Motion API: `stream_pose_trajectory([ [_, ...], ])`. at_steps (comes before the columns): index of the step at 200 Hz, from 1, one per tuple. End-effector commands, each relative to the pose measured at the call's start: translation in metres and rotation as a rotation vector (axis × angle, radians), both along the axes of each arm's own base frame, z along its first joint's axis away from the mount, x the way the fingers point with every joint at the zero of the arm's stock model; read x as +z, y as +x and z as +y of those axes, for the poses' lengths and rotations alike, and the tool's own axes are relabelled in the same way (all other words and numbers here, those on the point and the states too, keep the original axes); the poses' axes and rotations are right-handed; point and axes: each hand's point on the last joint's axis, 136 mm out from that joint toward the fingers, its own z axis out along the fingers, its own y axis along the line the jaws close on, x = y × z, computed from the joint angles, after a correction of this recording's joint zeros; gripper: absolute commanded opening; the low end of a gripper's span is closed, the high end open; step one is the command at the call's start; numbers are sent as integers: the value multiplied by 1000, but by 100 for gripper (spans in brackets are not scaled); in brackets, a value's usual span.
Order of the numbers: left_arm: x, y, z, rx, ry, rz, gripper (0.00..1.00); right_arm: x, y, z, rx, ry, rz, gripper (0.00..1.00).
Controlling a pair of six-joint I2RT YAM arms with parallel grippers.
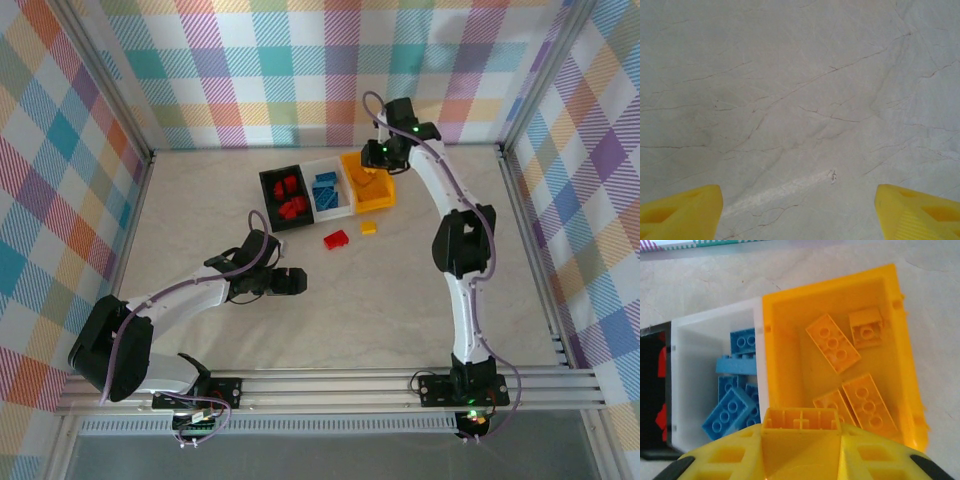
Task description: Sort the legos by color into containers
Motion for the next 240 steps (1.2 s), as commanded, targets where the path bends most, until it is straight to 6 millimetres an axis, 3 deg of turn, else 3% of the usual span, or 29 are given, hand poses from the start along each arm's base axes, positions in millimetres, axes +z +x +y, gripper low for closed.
stream_pose_trajectory([
  [1, -3, -4, 10, 1, 29, 7, 80, -35, 2, 3, -14, -5, 89, 33],
  [31, -3, -2, 10, 0, 31, 9, 80, -49, 19, 10, -10, 21, 55, 37],
  [57, -5, 0, 9, 3, 28, 15, 80, -48, 21, 18, 24, 26, 24, 46],
  [85, -5, 3, 5, 2, 19, 22, 80, -29, 18, 26, 71, 24, -54, 55],
  [116, 1, 6, 2, 10, 0, 14, 80, 4, 6, 21, 79, 23, -127, 62],
  [135, 4, 7, 1, 14, -9, 9, 80, 24, -13, 15, 75, 26, -143, 66],
  [159, 6, 9, -2, 24, -32, 5, 80, 32, -48, 2, 61, 13, -133, 70],
  [205, 12, 14, -15, 31, -109, -6, 80, -17, -134, -26, 43, -44, 76, 76],
  [240, 16, 11, -16, 38, -133, -12, 80, -52, -167, -33, 46, -67, 160, 76],
])
